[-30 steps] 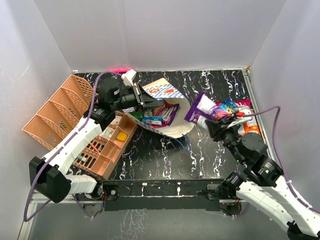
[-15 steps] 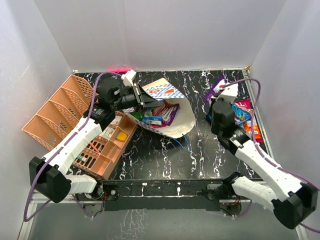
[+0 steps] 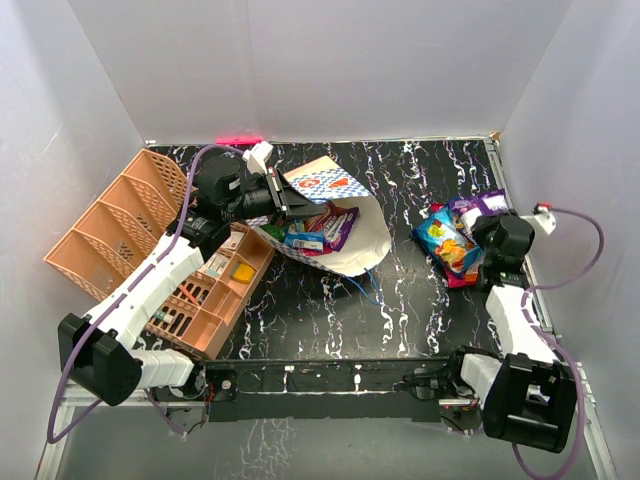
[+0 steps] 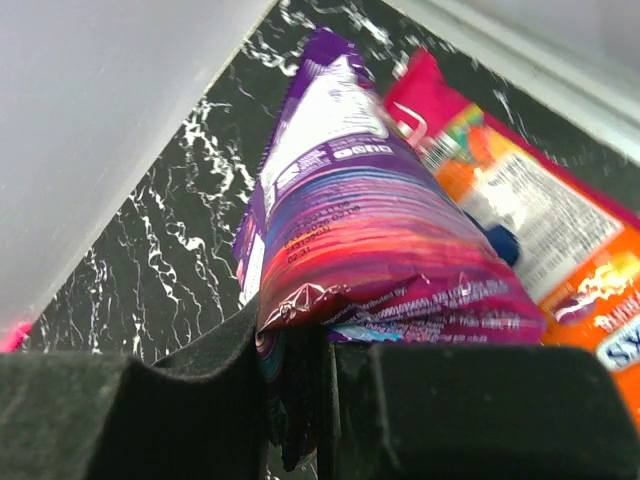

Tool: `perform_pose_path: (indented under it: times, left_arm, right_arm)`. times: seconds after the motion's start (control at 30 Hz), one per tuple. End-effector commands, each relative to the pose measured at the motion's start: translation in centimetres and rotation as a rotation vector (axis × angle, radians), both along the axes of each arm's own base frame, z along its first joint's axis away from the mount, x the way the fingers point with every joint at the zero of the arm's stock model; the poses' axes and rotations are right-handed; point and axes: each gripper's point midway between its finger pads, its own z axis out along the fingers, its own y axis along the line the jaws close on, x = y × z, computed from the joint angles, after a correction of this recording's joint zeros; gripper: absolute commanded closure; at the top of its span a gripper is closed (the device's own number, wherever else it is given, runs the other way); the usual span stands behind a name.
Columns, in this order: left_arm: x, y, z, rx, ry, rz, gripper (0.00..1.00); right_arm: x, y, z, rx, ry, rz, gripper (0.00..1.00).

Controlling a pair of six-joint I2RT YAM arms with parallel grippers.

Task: Take the snacks out of the paper bag
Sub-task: Place the snack at the center of the board.

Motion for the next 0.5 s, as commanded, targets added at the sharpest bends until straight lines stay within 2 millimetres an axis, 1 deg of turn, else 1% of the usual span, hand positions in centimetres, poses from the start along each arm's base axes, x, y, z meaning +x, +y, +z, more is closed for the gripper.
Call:
perform_pose_path:
  times: [0.0,0.1,0.2,0.3,0.37,0.47]
  left_arm:
    - [-0.7,0.1,2.3,-0.029,-0.062,-0.028,1.00]
    - [-0.7,0.0,2.6,-0.036,-0.066,-0.032,1.00]
    - [-0.9,0.1,2.7,-0.036,-0.069,-0.033,1.00]
    - [-1.0,0.1,2.6,-0.035,-0.066,-0.038,1.00]
    - [-1.1,0.2,2.6,-0.035,-0.066,-0.037,1.00]
    - [-1.1,0.2,2.5,-0.035,-0.063,-0.037,1.00]
  right_arm:
    - [0.3,-0.1,3.1,0.134,-0.236,0.026,0.93]
    - [-0.7,-1.0,0.4,0.154,-0.213,-0.010,0.93]
    - [-2.0,-1.7,-3.2,0.161,-0.173,-0.036,0.93]
    - [-2.6,-1.8,-5.5,0.179,-0.113,-0.029,0.92]
    - [-2.8,-1.9,-6.3,0.171,-0.087,-0.033,0.84]
    - [-3.3,-2.4,-6.9,0.150,-0.049,-0.057,0.68]
